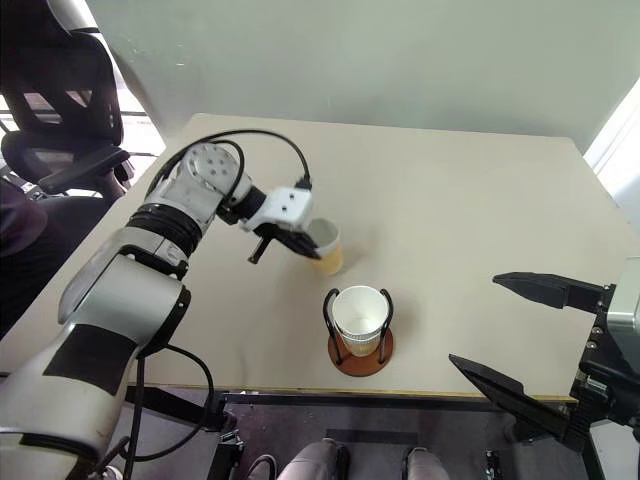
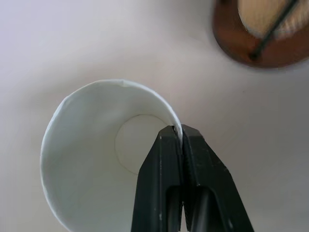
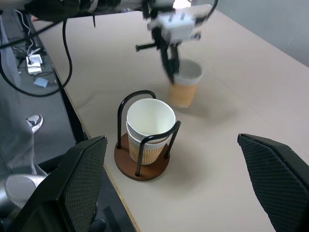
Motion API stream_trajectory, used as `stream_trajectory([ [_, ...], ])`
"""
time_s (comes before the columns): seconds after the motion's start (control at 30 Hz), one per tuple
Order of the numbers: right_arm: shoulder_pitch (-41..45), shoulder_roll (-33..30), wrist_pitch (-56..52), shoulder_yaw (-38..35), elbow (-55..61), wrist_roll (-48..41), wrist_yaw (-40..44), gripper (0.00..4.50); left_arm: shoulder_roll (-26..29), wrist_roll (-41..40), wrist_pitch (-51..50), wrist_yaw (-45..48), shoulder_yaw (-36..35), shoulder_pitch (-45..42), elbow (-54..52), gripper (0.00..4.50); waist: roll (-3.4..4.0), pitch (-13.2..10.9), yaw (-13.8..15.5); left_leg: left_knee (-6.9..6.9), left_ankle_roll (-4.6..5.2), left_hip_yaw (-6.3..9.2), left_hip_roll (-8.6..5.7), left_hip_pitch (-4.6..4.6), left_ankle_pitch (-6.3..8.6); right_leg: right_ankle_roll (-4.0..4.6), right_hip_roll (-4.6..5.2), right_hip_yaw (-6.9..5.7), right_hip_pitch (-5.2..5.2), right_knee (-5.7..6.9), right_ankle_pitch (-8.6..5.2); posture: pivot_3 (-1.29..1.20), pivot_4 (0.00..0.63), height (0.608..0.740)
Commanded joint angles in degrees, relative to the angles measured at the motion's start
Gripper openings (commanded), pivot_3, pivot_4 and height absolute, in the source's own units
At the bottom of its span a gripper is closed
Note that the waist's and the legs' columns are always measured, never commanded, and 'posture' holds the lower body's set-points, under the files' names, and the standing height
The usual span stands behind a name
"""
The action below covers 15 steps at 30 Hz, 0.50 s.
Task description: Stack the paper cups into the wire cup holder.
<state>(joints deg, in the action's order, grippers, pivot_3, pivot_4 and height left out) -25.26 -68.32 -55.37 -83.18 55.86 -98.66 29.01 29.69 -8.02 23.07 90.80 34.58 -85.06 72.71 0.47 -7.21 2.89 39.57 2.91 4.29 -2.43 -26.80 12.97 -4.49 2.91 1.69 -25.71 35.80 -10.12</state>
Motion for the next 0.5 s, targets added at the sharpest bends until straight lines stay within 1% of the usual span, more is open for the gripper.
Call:
stream_trajectory([
  [0.03,-0.09,0.43,0.42,-3.28,-1.60,0.99,0.40,4.50,3.07,-21.08,-7.85,1.70,4.46,-5.50,-13.19,0.05,0.00,0.00,0.03,0.05,0.01,0.00,0.00,-0.08,0.02,-0.02,0.02,0.00,-0.04,0.00,0.01,0.00,0.150,0.740],
  [0.13,-0.26,0.26,0.52,-4.39,-1.50,0.50,0.38,4.50,6.57,-36.37,-12.17,1.70,9.59,-8.21,-23.12,0.05,0.03,0.02,0.05,0.24,-0.17,-0.01,0.00,-0.13,0.16,-0.08,0.05,-0.02,-0.03,0.01,0.03,0.00,0.150,0.740],
  [0.23,-0.72,0.29,0.30,-5.99,-1.41,0.05,0.29,4.50,9.56,-46.83,-13.85,1.70,14.44,-10.40,-30.25,0.05,0.12,0.06,0.05,0.43,-0.44,-0.10,0.02,-0.05,0.66,-0.11,0.08,0.01,0.02,0.04,0.01,0.00,0.150,0.740],
  [0.37,-2.40,1.14,0.42,-8.38,-0.41,-0.90,-0.44,4.50,13.01,-53.67,-11.91,1.70,23.35,-12.42,-37.53,0.05,0.17,0.05,0.03,0.45,-0.50,-0.17,0.03,0.23,0.74,-0.10,0.07,0.05,0.20,0.08,-0.05,0.00,0.150,0.740],
  [0.5,-5.09,2.51,1.08,-11.37,0.91,-2.36,-1.23,4.50,16.17,-55.14,-6.87,1.70,34.95,-15.49,-41.24,0.05,0.20,0.01,0.04,0.46,-0.48,-0.14,0.06,0.42,0.90,-0.01,0.08,0.05,0.40,0.11,-0.14,0.00,0.150,0.740],
])
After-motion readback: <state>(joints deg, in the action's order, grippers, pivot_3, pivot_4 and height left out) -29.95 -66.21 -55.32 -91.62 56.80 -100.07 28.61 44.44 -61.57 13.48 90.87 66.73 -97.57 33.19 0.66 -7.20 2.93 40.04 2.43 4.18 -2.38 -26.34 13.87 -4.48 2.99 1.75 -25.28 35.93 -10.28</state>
